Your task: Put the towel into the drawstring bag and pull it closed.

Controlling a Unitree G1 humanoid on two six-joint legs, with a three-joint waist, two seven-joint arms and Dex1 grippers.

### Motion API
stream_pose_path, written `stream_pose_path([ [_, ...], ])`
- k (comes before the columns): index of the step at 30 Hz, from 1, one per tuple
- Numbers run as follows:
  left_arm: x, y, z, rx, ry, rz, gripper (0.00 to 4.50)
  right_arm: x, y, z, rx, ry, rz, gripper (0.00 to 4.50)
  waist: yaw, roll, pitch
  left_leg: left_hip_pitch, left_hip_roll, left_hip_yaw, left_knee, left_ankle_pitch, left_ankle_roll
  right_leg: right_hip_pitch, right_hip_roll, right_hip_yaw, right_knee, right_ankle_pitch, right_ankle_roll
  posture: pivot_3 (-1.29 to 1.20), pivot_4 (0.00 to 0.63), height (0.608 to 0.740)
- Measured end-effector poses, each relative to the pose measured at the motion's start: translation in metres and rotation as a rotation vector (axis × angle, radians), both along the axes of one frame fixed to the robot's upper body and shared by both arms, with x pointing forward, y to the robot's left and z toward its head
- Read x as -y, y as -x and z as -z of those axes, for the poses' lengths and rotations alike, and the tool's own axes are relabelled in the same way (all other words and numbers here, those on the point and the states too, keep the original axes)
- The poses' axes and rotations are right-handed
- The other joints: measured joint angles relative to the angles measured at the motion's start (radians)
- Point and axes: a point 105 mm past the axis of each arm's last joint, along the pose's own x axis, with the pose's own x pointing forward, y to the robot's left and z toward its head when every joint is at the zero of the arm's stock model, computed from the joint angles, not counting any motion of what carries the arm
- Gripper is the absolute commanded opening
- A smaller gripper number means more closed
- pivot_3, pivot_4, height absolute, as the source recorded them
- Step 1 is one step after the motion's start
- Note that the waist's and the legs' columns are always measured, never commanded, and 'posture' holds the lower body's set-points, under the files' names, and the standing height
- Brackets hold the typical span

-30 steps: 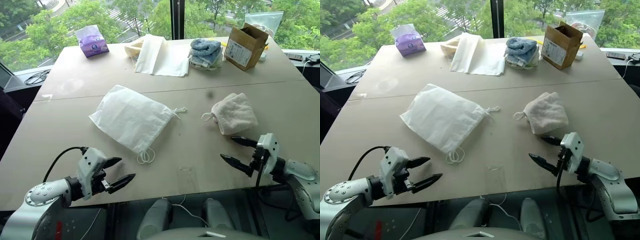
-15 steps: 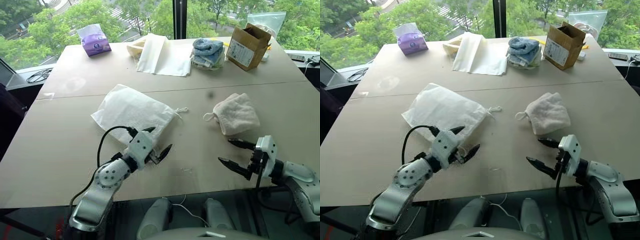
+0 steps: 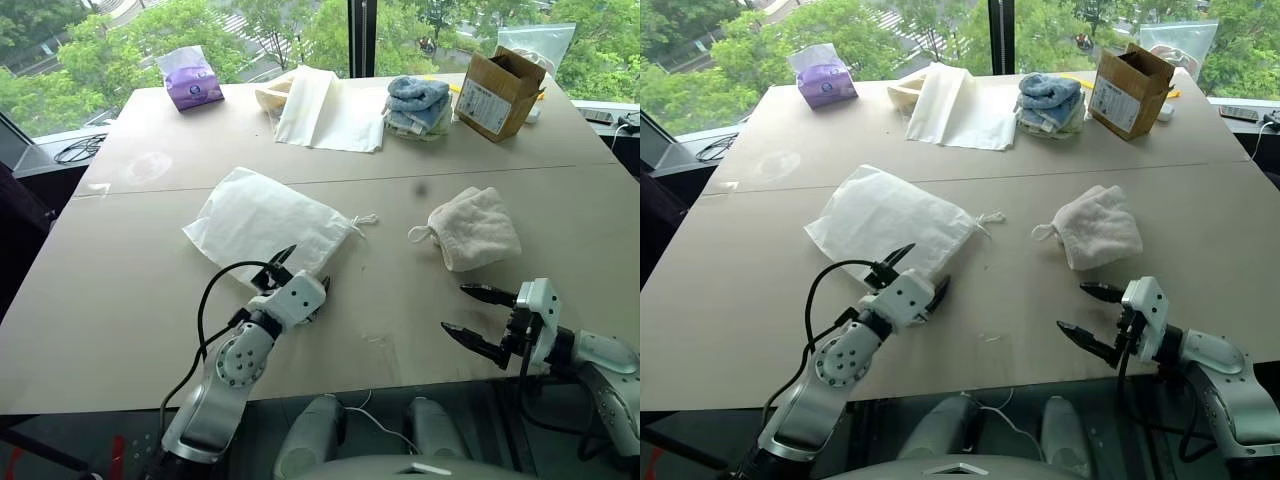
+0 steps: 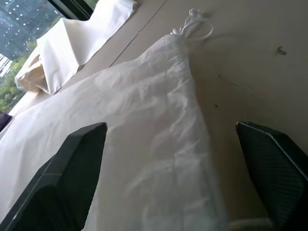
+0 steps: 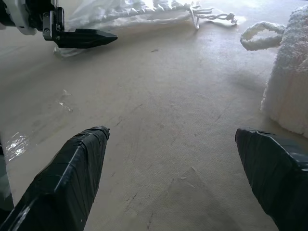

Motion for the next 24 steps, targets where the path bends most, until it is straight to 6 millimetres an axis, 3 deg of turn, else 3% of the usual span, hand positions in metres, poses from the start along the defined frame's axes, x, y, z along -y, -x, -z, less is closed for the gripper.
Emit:
stream_pose_path([
  [6, -0.009, -0.004, -0.008, 0.065, -0.039, -0.04, 4.44, 0.0, 0.0, 0.0, 0.002, -0.001, 0.002, 4.49, 0.003, 0.0, 0.0, 0.0, 0.0, 0.0, 0.0, 0.0, 0.0, 0.0, 0.0, 0.0, 0.0, 0.0, 0.0, 0.0, 0.15, 0.74],
  [9, -0.011, -0.005, -0.003, 0.051, -0.05, -0.05, 4.44, 0.0, -0.001, -0.001, 0.006, -0.004, 0.003, 4.49, 0.003, 0.0, 0.0, 0.0, 0.0, 0.0, 0.0, 0.0, 0.0, 0.0, 0.0, 0.0, 0.0, 0.0, 0.0, 0.0, 0.15, 0.74],
  [12, -0.011, -0.007, -0.001, 0.047, -0.053, -0.055, 3.25, 0.0, -0.003, -0.002, 0.014, -0.005, 0.006, 4.5, 0.003, 0.0, 0.0, 0.0, 0.0, 0.0, 0.0, 0.0, 0.0, 0.0, 0.0, 0.0, 0.0, 0.0, 0.0, 0.0, 0.15, 0.74],
  [18, -0.013, -0.011, -0.001, 0.052, -0.056, -0.062, 0.33, 0.0, -0.004, -0.002, 0.021, -0.009, 0.021, 4.5, 0.002, 0.0, 0.0, 0.0, 0.0, 0.0, 0.001, 0.0, 0.0, 0.0, 0.0, 0.0, 0.001, 0.0, 0.0, 0.0, 0.15, 0.74],
  [19, -0.014, -0.012, -0.004, 0.062, -0.055, -0.064, 0.08, 0.0, -0.004, -0.002, 0.022, -0.01, 0.022, 4.5, 0.003, 0.0, 0.0, 0.0, 0.0, 0.0, 0.0, 0.0, 0.0, 0.0, 0.0, -0.001, 0.001, 0.0, 0.0, 0.0, 0.15, 0.74],
  [24, -0.019, -0.014, -0.006, 0.073, -0.053, -0.08, 0.08, 0.0, -0.004, -0.002, 0.03, -0.013, 0.031, 4.5, 0.003, 0.0, 0.0, 0.0, 0.0, 0.0, 0.001, 0.0, 0.0, 0.0, 0.0, 0.0, 0.001, 0.0, 0.0, 0.0, 0.15, 0.74],
])
